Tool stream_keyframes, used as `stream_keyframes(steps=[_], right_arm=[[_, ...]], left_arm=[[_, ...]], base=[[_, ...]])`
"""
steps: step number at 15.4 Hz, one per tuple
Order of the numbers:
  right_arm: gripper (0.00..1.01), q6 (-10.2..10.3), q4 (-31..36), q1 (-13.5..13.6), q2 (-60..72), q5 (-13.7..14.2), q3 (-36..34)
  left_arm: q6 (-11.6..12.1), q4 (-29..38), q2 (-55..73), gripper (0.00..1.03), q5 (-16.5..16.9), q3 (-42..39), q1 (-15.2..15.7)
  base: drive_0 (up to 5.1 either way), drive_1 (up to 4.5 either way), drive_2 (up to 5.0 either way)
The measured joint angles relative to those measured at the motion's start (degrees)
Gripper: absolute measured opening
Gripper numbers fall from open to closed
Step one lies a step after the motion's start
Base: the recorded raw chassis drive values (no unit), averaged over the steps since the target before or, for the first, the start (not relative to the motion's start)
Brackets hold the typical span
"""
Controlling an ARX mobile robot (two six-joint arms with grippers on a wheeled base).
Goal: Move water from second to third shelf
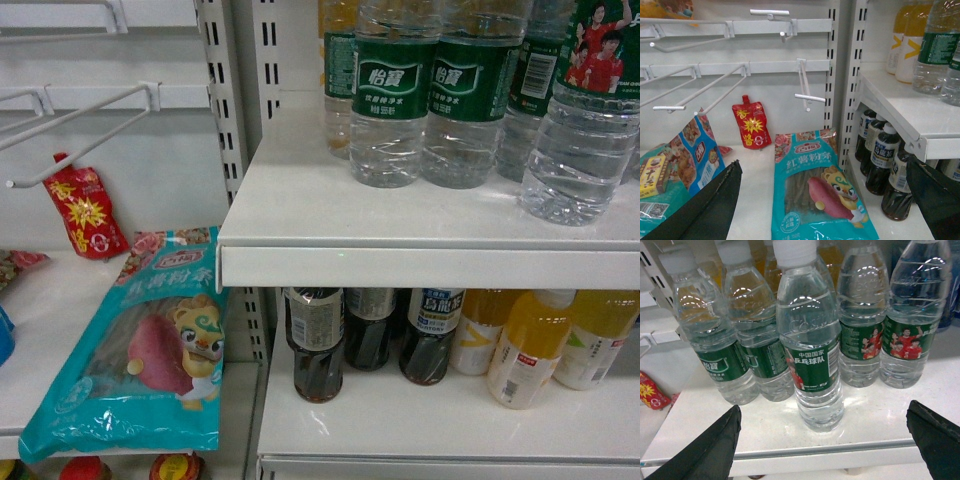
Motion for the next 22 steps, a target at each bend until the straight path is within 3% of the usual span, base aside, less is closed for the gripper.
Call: stream_keyframes(steps=[8, 9, 10, 11, 12, 15, 17, 18, 19, 22], right_arm=[[0.98, 2.8, -6.6, 1.8, -9.9, 4.0, -1.8], [0.95, 2.4, -3.8, 2.5, -12.5, 4.6, -3.6], [0.85, -1.5, 2.4, 1.5, -16.1, 2.6, -7.5], [0.72, -6.8, 4.3, -0.7, -20.3, 0.8, -12.1], [0.53, -10.3, 6.2, -5.0, -21.6, -3.0, -15.6], [0.05, -12.5, 8.0, -11.7, -27.1, -9.9, -23.7], [0.02, -12.7, 8.1, -14.6, -30.9, -12.9, -27.5], [0.02, -12.8, 7.6, -18.0, -32.4, -17.3, -28.7], [0.02, -12.8, 7.5, -21.5, -33.7, -18.4, -29.7], [0.02, -12.8, 7.2, -21.4, -34.9, -19.1, -30.4]], left_arm=[[0.0, 0.0, 0.0, 0.98, 0.0, 0.0, 0.0], [0.0, 0.0, 0.0, 0.98, 0.0, 0.0, 0.0], [0.0, 0.0, 0.0, 0.98, 0.0, 0.0, 0.0], [0.0, 0.0, 0.0, 0.98, 0.0, 0.0, 0.0], [0.0, 0.0, 0.0, 0.98, 0.0, 0.0, 0.0], [0.0, 0.0, 0.0, 0.98, 0.0, 0.0, 0.0], [0.0, 0.0, 0.0, 0.98, 0.0, 0.0, 0.0], [0.0, 0.0, 0.0, 0.98, 0.0, 0.0, 0.0], [0.0, 0.0, 0.0, 0.98, -0.1, 0.0, 0.0], [0.0, 0.0, 0.0, 0.98, 0.0, 0.0, 0.0]], base=[[0.0, 0.0, 0.0], [0.0, 0.0, 0.0], [0.0, 0.0, 0.0], [0.0, 0.0, 0.0], [0.0, 0.0, 0.0], [0.0, 0.0, 0.0], [0.0, 0.0, 0.0], [0.0, 0.0, 0.0], [0.0, 0.0, 0.0], [0.0, 0.0, 0.0]])
